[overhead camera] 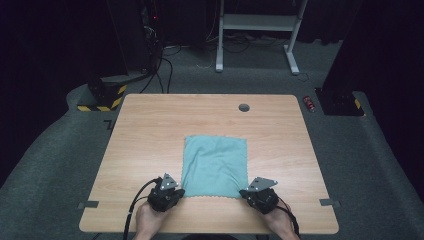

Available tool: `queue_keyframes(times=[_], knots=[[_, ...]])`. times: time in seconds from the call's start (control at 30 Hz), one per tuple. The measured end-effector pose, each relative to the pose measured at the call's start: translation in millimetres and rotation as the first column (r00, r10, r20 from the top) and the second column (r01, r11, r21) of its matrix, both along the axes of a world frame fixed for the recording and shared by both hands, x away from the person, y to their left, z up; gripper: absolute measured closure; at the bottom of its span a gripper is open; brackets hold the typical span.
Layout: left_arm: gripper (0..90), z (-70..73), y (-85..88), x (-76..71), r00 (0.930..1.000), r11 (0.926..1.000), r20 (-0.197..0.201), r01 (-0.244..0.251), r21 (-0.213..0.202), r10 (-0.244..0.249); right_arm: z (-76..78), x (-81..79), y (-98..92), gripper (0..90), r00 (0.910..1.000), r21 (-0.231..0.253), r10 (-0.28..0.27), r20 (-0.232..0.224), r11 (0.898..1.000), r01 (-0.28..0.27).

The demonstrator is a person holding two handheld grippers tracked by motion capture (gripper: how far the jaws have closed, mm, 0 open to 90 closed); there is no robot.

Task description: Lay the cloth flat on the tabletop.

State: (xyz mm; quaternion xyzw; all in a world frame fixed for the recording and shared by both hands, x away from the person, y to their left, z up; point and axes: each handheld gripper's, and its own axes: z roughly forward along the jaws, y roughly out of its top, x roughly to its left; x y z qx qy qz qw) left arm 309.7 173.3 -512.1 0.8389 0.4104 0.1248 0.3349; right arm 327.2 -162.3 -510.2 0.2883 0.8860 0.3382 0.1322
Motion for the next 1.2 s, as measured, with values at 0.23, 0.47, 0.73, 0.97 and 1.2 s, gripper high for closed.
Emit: queue_keyframes(times=[0.23,0.47,0.73,0.97,1.2], knots=[[87.1,1.4,-1.1,-3.6,0.9999,1.0,-0.013,0.001,0.004,-0.001,3.8,-1.8,-0.8,89.4,0.9999,0.001,0.012,-0.002,1.0,-0.012],[70.7,11.4,-1.2,-2.1,0.9942,0.998,0.091,-0.055,-0.031,0.058,12.7,1.2,-5.7,84.0,0.9985,0.074,-0.039,0.038,0.997,0.036],[56.3,21.1,-22.2,34.4,0.9939,0.9992,0.11,-0.006,-0.041,0.01,12.5,28.7,5.5,72.9,0.9968,0.087,-0.079,0.014,0.993,0.078],[52.7,9.5,-31.4,56.3,0.9962,0.9997,0.086,-0.015,0.018,0.013,1.6,35.6,12.8,68.4,0.9959,0.038,-0.091,-0.003,0.995,0.091],[49.3,-0.8,-9.5,62.0,0.9965,0.9962,0.063,-0.059,0.064,0.055,-5.4,30.8,-2.1,63.2,0.9946,0.027,-0.104,-0.008,0.994,0.104]])
